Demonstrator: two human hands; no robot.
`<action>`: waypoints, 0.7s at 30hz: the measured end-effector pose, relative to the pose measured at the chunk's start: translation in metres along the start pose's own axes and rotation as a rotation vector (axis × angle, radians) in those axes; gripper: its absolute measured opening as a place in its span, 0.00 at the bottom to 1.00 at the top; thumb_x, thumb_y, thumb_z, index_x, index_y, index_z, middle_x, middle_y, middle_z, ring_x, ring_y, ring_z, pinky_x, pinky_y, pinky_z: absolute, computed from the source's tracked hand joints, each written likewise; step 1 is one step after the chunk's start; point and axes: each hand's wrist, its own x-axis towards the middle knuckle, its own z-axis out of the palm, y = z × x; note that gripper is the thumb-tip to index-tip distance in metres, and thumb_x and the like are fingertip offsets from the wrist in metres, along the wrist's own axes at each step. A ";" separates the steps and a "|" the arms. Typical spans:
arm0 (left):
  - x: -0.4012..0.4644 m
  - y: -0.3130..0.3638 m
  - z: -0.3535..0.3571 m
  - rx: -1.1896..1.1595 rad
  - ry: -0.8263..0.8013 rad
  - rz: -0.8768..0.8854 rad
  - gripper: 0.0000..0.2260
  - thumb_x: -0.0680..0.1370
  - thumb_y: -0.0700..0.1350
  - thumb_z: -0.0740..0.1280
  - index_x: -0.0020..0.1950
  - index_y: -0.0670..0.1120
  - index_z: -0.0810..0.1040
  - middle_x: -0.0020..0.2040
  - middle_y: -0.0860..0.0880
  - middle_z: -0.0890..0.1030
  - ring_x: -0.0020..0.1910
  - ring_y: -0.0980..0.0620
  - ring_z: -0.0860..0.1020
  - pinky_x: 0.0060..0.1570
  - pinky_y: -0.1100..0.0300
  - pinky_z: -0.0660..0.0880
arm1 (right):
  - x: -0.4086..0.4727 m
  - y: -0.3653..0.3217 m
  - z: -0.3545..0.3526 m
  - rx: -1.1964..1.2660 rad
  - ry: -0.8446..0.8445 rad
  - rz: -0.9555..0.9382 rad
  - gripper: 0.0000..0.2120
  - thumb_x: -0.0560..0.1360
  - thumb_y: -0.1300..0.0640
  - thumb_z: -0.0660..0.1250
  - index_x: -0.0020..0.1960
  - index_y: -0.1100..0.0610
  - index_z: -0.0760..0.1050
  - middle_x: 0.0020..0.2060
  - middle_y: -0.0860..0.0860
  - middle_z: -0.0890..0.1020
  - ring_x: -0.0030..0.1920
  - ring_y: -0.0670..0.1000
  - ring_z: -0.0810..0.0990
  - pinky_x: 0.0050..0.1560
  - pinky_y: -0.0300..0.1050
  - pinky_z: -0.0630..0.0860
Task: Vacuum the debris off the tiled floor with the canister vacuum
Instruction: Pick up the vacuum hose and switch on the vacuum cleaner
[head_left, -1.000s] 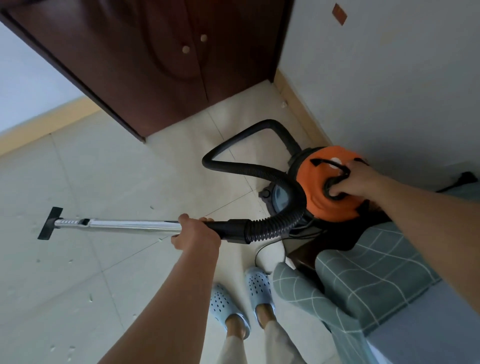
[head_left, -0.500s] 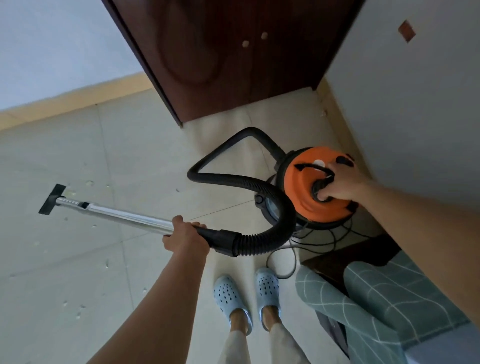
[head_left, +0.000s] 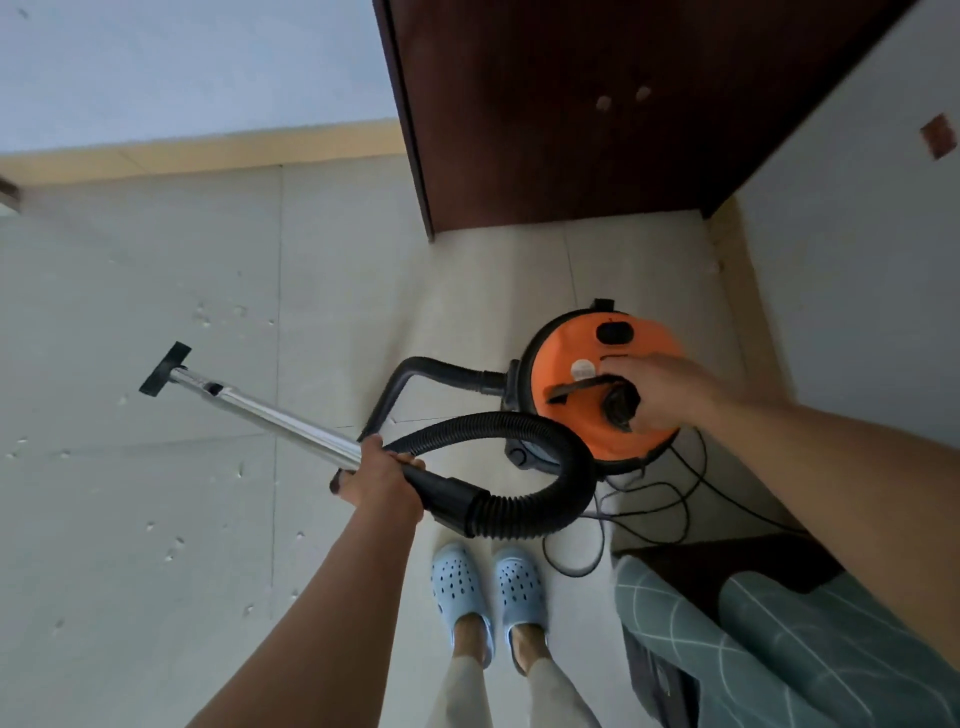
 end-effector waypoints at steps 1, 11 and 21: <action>0.001 0.001 -0.003 -0.001 0.011 0.003 0.18 0.75 0.44 0.69 0.64 0.42 0.74 0.27 0.48 0.71 0.22 0.52 0.68 0.24 0.62 0.72 | 0.002 -0.006 -0.001 -0.038 0.000 -0.034 0.40 0.72 0.58 0.75 0.80 0.43 0.62 0.73 0.50 0.72 0.69 0.56 0.74 0.62 0.50 0.77; 0.012 0.016 -0.041 -0.013 0.065 -0.008 0.09 0.75 0.42 0.69 0.50 0.43 0.71 0.26 0.47 0.71 0.21 0.51 0.68 0.24 0.62 0.71 | 0.013 -0.051 -0.012 -0.405 -0.013 -0.297 0.33 0.78 0.62 0.68 0.78 0.40 0.63 0.76 0.43 0.67 0.73 0.52 0.67 0.65 0.52 0.75; 0.025 0.037 -0.065 -0.061 0.043 -0.046 0.08 0.75 0.42 0.70 0.47 0.44 0.70 0.30 0.47 0.72 0.23 0.51 0.70 0.23 0.63 0.71 | 0.021 -0.067 -0.033 -0.676 -0.020 -0.347 0.37 0.81 0.62 0.66 0.81 0.39 0.55 0.75 0.43 0.66 0.73 0.52 0.65 0.55 0.46 0.74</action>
